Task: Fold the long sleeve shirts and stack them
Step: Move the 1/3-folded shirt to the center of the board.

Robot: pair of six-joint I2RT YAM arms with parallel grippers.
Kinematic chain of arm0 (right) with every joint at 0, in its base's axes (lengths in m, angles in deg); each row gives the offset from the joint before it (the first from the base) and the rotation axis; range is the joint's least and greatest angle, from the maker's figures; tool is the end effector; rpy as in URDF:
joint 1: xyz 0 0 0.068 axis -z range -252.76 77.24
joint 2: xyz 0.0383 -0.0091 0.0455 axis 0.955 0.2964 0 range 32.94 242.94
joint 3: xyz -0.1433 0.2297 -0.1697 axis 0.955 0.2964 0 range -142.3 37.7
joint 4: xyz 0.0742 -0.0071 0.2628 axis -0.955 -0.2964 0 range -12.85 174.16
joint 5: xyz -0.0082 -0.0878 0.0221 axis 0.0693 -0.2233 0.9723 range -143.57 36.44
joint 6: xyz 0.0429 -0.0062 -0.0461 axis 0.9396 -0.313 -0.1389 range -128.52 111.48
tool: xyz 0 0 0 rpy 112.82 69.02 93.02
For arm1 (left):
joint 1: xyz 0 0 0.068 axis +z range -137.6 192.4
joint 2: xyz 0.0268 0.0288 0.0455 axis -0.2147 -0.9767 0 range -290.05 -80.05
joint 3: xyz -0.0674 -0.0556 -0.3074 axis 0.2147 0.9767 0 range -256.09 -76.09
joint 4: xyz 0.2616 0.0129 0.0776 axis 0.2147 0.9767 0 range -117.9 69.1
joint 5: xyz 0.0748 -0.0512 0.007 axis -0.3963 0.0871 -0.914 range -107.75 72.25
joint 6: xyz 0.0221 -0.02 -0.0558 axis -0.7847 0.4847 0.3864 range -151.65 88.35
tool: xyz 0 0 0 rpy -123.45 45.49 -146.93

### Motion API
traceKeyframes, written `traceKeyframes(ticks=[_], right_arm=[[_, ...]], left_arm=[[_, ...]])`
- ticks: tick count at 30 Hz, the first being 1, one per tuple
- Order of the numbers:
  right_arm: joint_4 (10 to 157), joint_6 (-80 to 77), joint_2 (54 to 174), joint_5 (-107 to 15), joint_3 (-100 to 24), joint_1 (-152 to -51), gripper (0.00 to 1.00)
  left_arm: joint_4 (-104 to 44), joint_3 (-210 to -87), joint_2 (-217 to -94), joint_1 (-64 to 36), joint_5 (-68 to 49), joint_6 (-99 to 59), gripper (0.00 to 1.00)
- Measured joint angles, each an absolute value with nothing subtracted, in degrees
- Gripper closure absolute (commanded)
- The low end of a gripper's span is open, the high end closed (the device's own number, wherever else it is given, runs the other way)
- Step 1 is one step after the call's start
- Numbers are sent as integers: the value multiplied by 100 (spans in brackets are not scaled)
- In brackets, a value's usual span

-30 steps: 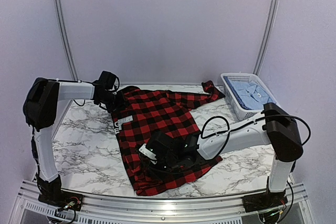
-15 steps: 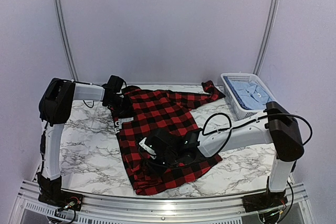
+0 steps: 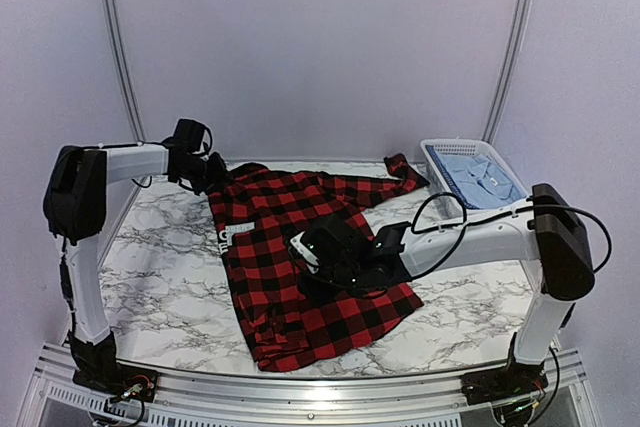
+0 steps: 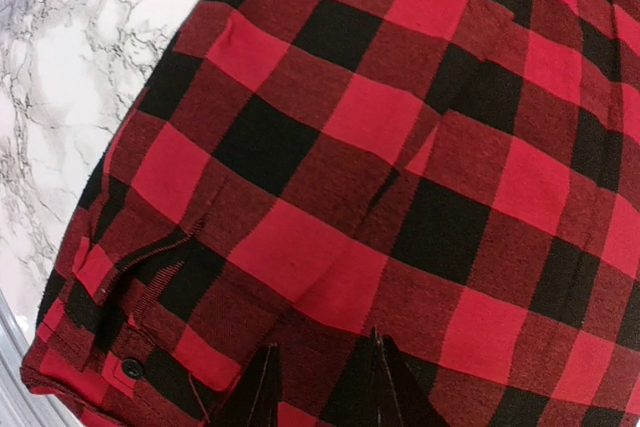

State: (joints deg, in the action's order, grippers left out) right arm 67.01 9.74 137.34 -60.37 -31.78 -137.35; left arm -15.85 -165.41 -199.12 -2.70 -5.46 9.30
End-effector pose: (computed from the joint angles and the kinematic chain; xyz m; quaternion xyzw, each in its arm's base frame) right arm 0.1847 0.3754 0.2211 -0.3537 0.8755 0.1725 0.2804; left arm 0.4950 -0.1443 0.2296 -0.1604 0.8944 -0.2770 0.3125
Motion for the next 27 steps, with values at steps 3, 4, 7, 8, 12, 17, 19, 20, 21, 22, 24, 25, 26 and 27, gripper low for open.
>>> traceKeyframes(ticks=[3, 4, 7, 8, 12, 17, 19, 20, 21, 22, 24, 25, 26, 27], right_arm=[[6699, 1020, 13637, -6061, -3025, -13604, 74], [6696, 1036, 13622, -6075, -2996, -13571, 74], [6699, 1068, 13598, -6129, -2928, -13495, 74], [6699, 1077, 13598, -6147, -2917, -13482, 74], [6694, 1114, 13592, -6221, -2858, -13460, 74], [6670, 1160, 13415, -6372, -2690, -13456, 73], [6661, 1178, 13314, -6450, -2651, -13445, 73], [6659, 1186, 13270, -6477, -2640, -13445, 73], [6664, 1193, 13222, -6505, -2618, -13440, 73], [6664, 1208, 13165, -6538, -2587, -13436, 73], [6670, 1230, 13091, -6593, -2531, -13421, 73], [6675, 1243, 13054, -6625, -2480, -13412, 73], [6670, 1250, 13017, -6660, -2419, -13403, 73], [6668, 1254, 12984, -6693, -2354, -13397, 73]], left_arm=[[-1589, -16368, -19575, 56, -607, 900, 72], [-1589, -16342, -19553, 157, -636, 882, 74], [-1556, -16283, -19630, 331, -734, 806, 80], [-1539, -16281, -19691, 347, -764, 779, 81], [-1434, -16281, -19922, 305, -810, 729, 81], [-1381, -16281, -20163, 253, -880, 729, 81], [-1366, -16281, -20202, 244, -911, 729, 81], [-1366, -16281, -20215, 235, -931, 729, 80], [-1366, -16281, -20231, 226, -944, 729, 80], [-1366, -16281, -20248, 224, -970, 729, 81], [-1368, -16281, -20294, 224, -987, 727, 82], [-1366, -16281, -20325, 220, -987, 727, 84], [-1368, -16281, -20362, 220, -987, 725, 86], [-1366, -16281, -20397, 220, -987, 729, 89]])
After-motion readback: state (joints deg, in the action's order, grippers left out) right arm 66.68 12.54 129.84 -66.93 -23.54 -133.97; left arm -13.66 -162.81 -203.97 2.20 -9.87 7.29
